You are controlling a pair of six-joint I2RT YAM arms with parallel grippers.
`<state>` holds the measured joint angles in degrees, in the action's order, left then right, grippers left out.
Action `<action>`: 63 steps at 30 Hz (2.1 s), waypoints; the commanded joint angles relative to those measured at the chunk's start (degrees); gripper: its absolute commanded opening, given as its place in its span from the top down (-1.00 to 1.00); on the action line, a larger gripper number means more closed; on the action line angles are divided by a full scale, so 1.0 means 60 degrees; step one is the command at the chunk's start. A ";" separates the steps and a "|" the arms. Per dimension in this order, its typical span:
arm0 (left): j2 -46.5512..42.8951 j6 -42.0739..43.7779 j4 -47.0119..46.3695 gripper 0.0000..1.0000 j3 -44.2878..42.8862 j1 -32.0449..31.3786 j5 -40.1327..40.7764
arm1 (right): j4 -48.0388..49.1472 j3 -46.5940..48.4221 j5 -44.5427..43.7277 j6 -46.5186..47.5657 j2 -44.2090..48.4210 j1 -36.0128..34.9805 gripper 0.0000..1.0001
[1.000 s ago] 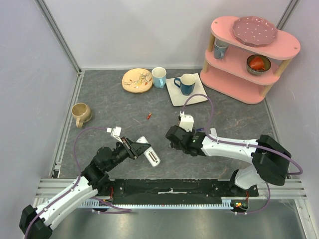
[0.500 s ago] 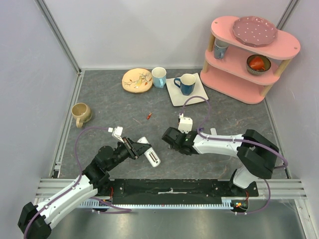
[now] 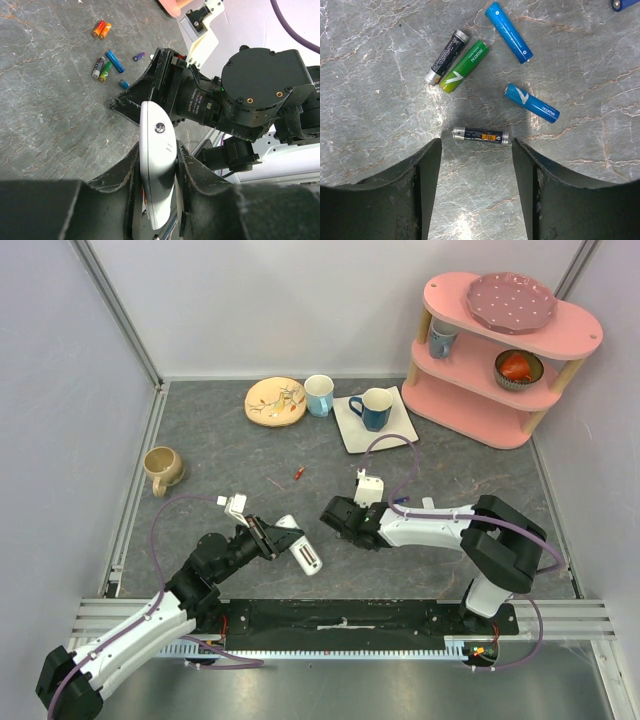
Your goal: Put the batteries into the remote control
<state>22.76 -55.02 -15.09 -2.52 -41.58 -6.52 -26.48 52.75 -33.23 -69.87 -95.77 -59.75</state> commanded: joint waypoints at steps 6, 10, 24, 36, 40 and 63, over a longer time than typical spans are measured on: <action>-0.0176 -0.0087 -0.0488 0.96 0.0875 0.0031 -0.0055 | -0.0142 0.0466 -0.0599 -0.0748 -0.0299 -0.0018 -0.28; -0.0220 -0.0102 -0.0458 0.96 0.0889 0.0031 -0.0084 | -0.0157 0.0495 -0.0540 -0.0763 -0.0416 -0.0003 -0.27; -0.0337 -0.0160 -0.0371 0.96 0.0948 0.0031 -0.0026 | -0.0201 0.0407 -0.0599 -0.0822 -0.0694 0.0026 -0.11; -0.0410 -0.0175 -0.0371 0.96 0.0963 0.0031 -0.0084 | 0.0077 0.0275 -0.0423 0.1366 -0.0095 -0.0062 0.41; -0.0411 -0.0116 -0.0312 0.96 0.0919 0.0031 -0.0070 | 0.0297 0.0451 -0.0452 0.4007 0.0811 -0.0106 0.86; -0.0308 0.0089 -0.0165 0.96 0.0787 0.0046 -0.0055 | 0.0692 -0.0208 0.4337 1.0999 0.1314 0.0216 0.97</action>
<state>20.08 -55.02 -13.80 -2.52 -41.58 -6.50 -23.62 51.90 -10.68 -6.13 -85.34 -58.63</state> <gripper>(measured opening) 0.324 0.501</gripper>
